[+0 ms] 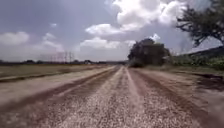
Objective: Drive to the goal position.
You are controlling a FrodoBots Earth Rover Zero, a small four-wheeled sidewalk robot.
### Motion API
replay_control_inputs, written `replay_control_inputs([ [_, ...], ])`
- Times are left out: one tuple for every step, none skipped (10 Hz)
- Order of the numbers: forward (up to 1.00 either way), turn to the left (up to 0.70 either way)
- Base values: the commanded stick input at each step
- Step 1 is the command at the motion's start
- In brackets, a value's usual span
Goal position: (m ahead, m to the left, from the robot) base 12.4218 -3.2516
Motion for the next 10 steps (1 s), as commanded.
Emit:
replay_control_inputs([
  [1.00, 0.00],
  [1.00, 0.00],
  [1.00, 0.00],
  [1.00, 0.00],
  [1.00, 0.00],
  [1.00, 0.00],
  [1.00, 0.00],
  [1.00, 0.00],
  [1.00, 0.00],
  [1.00, 0.00],
])
